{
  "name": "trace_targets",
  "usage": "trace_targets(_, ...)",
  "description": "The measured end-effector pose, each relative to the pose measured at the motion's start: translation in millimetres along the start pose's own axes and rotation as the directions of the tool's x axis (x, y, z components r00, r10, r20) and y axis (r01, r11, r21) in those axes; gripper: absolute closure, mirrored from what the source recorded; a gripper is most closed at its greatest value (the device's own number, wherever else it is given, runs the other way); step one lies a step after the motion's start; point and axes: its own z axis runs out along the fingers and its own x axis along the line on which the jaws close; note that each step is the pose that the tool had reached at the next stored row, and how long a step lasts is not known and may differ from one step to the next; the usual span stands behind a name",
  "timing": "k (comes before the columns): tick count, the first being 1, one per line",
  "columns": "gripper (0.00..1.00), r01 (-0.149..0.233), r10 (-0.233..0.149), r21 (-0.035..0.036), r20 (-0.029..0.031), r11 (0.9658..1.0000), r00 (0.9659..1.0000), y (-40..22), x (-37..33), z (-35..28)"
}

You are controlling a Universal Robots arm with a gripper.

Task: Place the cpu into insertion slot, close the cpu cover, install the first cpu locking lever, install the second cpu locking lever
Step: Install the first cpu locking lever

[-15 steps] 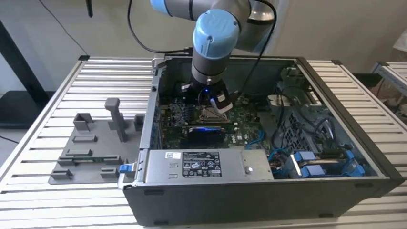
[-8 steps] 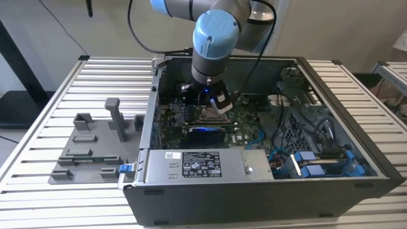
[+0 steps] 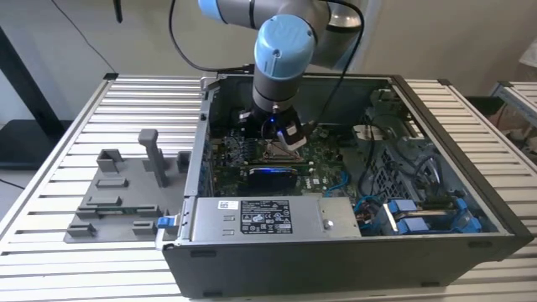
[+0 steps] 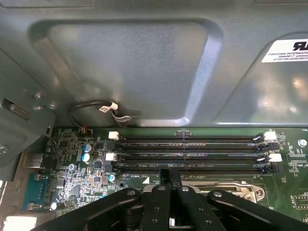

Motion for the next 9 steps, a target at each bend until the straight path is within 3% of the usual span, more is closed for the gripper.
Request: trace_targets(9, 0.89, 0.000, 0.000, 0.0004, -0.0002, 1.0000, 1.0000, -1.1, -3.6, 2.4)
